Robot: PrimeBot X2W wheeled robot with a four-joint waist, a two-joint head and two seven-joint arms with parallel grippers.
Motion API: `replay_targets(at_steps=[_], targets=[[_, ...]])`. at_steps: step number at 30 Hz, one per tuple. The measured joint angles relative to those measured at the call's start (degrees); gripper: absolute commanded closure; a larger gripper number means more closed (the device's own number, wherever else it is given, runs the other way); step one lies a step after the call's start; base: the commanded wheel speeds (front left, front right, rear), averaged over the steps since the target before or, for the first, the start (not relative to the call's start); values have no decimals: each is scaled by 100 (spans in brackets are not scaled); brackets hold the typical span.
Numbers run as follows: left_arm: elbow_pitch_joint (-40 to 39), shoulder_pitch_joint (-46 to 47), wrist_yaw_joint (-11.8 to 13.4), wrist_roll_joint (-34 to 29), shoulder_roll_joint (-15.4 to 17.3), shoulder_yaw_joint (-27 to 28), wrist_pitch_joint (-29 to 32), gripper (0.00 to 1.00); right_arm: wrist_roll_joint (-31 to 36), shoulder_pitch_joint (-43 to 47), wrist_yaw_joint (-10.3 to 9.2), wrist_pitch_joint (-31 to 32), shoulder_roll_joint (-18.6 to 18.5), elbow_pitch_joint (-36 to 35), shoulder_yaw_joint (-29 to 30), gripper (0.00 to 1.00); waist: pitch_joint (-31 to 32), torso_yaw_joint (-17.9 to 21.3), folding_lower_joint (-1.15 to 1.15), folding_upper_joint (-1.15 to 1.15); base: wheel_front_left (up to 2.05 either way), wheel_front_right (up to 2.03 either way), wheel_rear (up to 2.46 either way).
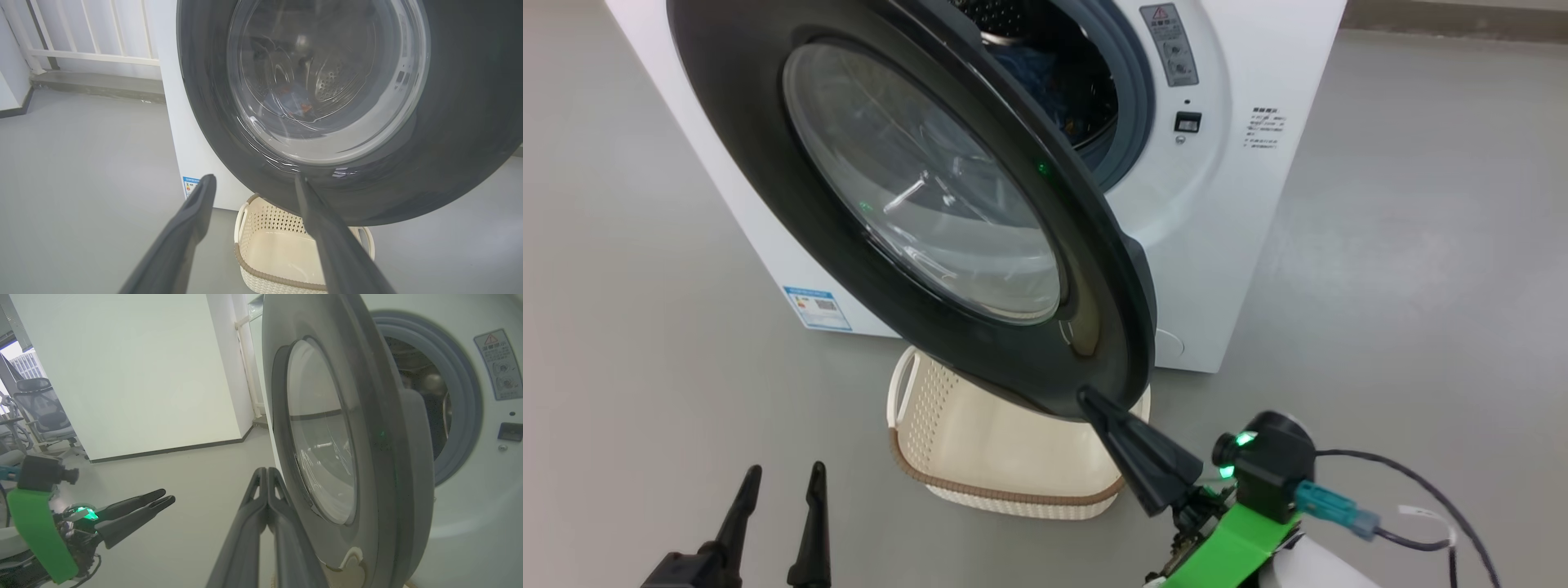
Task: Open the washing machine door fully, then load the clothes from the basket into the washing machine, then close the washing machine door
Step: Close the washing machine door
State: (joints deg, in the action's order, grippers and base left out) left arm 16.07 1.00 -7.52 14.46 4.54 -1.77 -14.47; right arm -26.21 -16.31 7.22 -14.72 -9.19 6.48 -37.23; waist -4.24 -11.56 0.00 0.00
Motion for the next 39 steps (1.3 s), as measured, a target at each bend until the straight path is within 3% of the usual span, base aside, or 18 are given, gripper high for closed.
replay_targets(at_steps=[9, 18, 39], targets=[[-22, 199, 0, 26, -44, -101, 0, 0, -213, -461, 1, 1, -13, 900, -419, 100, -288, -106, 0, 0, 0, 0, 0], [-18, 506, 0, 94, -170, -216, 0, 0, -249, -930, 1, 1, -63, 1538, -297, 100, -685, -242, 0, 0, 0, 0, 0], [-99, 867, 0, 110, -214, -335, 0, 0, -199, -1198, 27, 1, -257, 1578, 556, 100, -1297, -430, 0, 0, 0, 0, 0]])
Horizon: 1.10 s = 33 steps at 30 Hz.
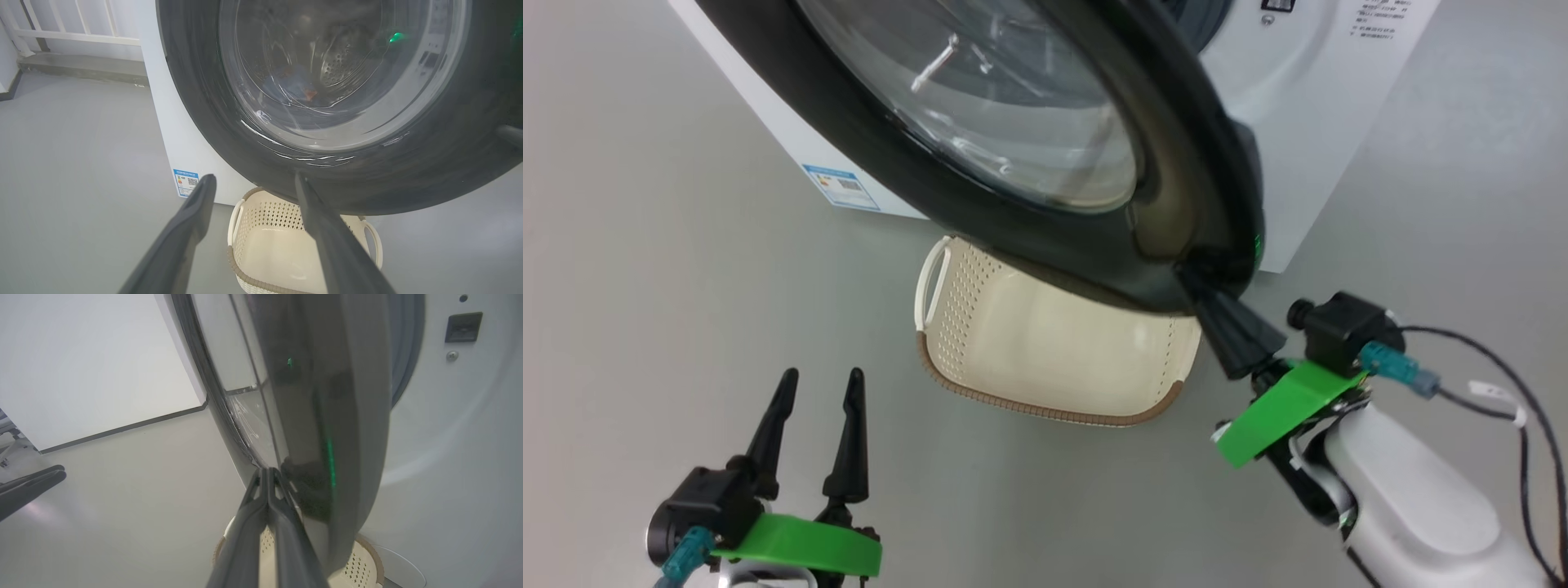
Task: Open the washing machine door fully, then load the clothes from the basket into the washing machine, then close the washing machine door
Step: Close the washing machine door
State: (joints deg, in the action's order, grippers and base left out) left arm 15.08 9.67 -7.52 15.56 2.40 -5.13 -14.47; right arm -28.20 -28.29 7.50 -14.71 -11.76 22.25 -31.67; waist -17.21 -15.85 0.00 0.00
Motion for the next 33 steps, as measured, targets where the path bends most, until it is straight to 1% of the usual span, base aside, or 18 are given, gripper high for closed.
replay_targets(at_steps=[12, 29, 33], targets=[[-176, 354, 0, 63, -21, -189, -15, 0, 141, -725, 0, 0, -272, 99, 761, 100, -475, -118, 0, 0, 0, 0, 0], [-358, 798, 0, 309, -37, -390, -15, 0, 250, -1673, 1, -2, -459, 380, 1513, 100, -1065, -394, 0, 0, 0, 0, 0], [-375, 808, 0, 316, -41, -402, -15, 0, 301, -1719, 51, -3, -449, 385, 1552, 100, -1168, -443, 0, 0, 0, 0, 0]])
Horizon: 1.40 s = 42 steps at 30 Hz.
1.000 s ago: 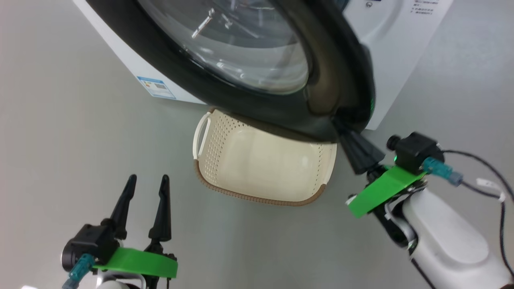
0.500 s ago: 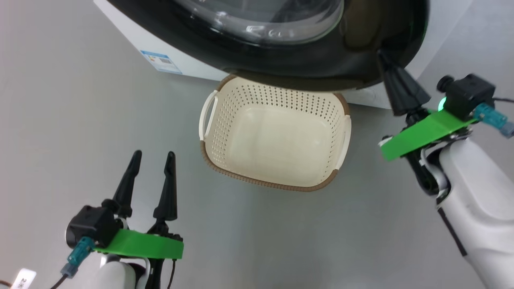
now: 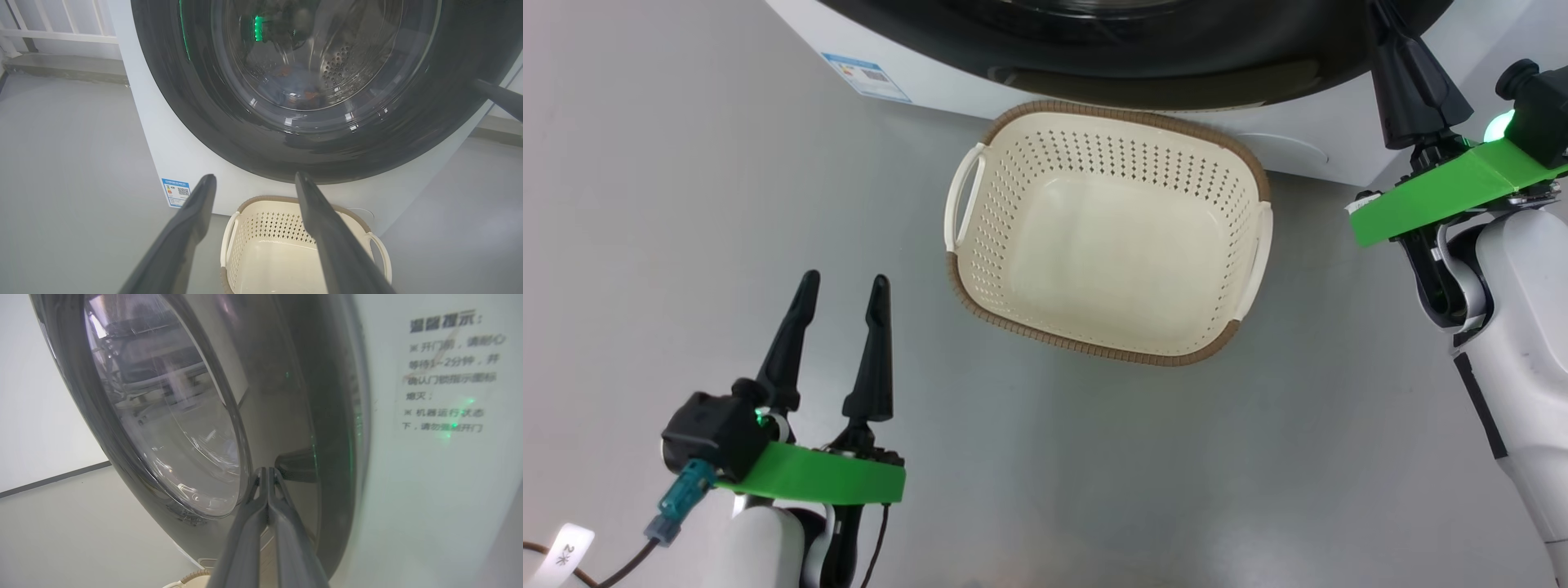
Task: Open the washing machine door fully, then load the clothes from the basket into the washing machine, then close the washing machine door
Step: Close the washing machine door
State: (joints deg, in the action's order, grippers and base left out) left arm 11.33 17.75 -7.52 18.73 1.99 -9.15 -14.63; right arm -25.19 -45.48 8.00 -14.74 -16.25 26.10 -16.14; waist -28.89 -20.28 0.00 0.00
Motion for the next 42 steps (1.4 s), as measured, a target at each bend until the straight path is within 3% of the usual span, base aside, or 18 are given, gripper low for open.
replay_targets(at_steps=[12, 19, 23, 24, 25, 26, 27, 42], targets=[[97, 100, 0, 2, -4, 68, 0, 0, 1, 65, -10, 2, 82, -45, -14, 100, 107, 81, 0, 0, 0, 0, 0], [305, -80, 0, -131, -5, 260, -1, 0, -41, 770, -32, 1, 218, -202, -31, 100, 463, 216, 0, 0, 0, 0, 0], [382, -281, 0, -219, -3, 376, 0, 0, -57, 1202, -37, 2, 346, -215, 30, 47, 714, 313, 0, 0, 0, 0, 0], [403, -328, 0, -230, 4, 401, 0, 0, -57, 1304, -37, 2, 387, -227, 51, 21, 781, 342, 0, 0, 0, 0, 0], [411, -385, 0, -231, 14, 426, 0, 0, -56, 1401, -37, 2, 419, -236, 83, 21, 847, 371, 0, 0, 0, 0, 0], [428, -435, 0, -234, 29, 450, 0, 0, -56, 1500, -37, 2, 450, -240, 127, 6, 913, 403, 0, 0, 0, 0, 0], [441, -493, 0, -236, 55, 474, 0, 0, -56, 1607, -41, 2, 483, -244, 163, 0, 983, 440, 0, 0, 0, 0, 0], [544, -1087, 0, -277, 430, 725, 0, 0, -55, 2807, -52, 2, 742, -270, 506, 0, 1752, 1193, 0, 0, 0, 0, 0]])
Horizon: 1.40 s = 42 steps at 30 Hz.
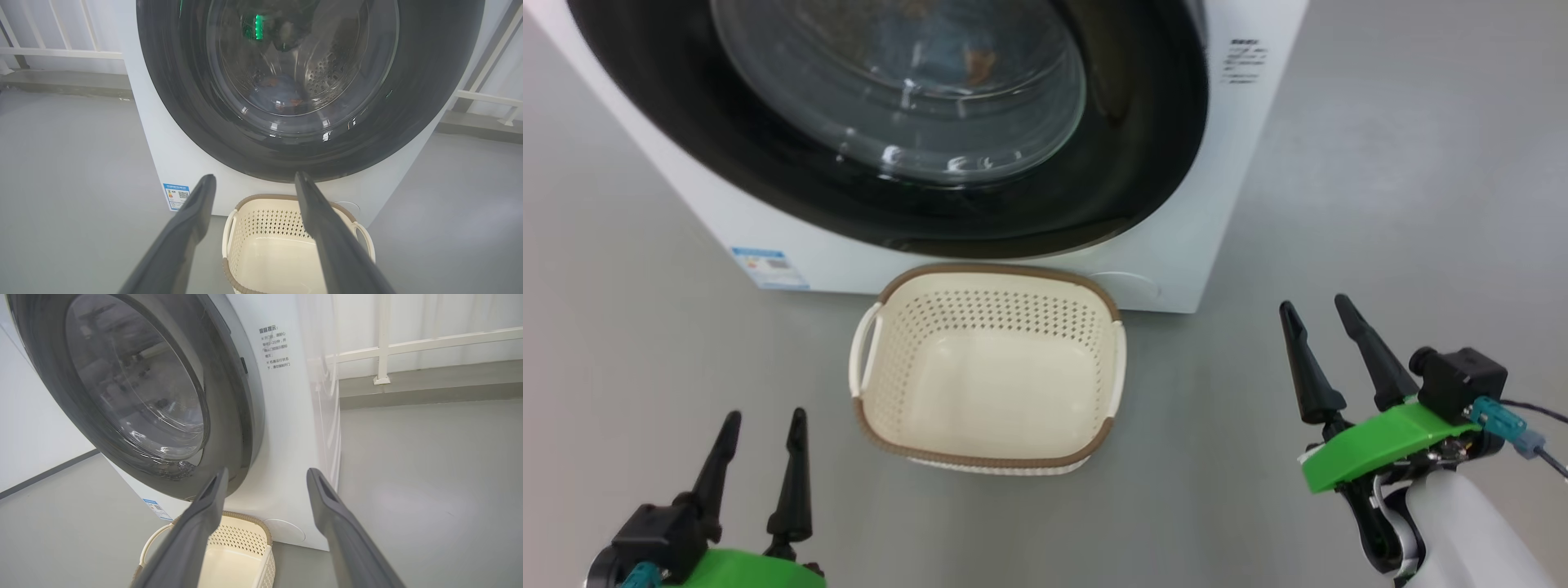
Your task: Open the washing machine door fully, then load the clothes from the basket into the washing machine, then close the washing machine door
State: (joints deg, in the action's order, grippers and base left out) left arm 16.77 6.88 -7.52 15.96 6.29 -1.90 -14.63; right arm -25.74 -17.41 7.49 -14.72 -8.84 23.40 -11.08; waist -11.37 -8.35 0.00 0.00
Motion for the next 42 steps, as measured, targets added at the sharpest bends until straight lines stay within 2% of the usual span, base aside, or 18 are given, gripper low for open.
replay_targets(at_steps=[11, 20, 32, 42], targets=[[1, -152, 0, -8, 30, 263, 0, 0, 7, 387, 0, 0, 103, -68, 137, 0, 299, 598, 0, 0, 0, 0, 0], [-1, -365, 0, -98, 29, 415, 0, 0, 8, 650, 0, 1, 27, -122, 208, 0, 486, 992, 0, 0, 0, 0, 0], [-15, -698, 0, -112, 32, 539, 0, 0, 8, 890, 0, 1, 3, -186, 297, 0, 763, 1174, 0, 0, 0, 0, 0], [-13, -723, 0, -218, 78, 543, 0, 0, 19, 895, 0, 1, 9, -240, 366, 0, 828, 1172, 0, 0, 0, 0, 0]])
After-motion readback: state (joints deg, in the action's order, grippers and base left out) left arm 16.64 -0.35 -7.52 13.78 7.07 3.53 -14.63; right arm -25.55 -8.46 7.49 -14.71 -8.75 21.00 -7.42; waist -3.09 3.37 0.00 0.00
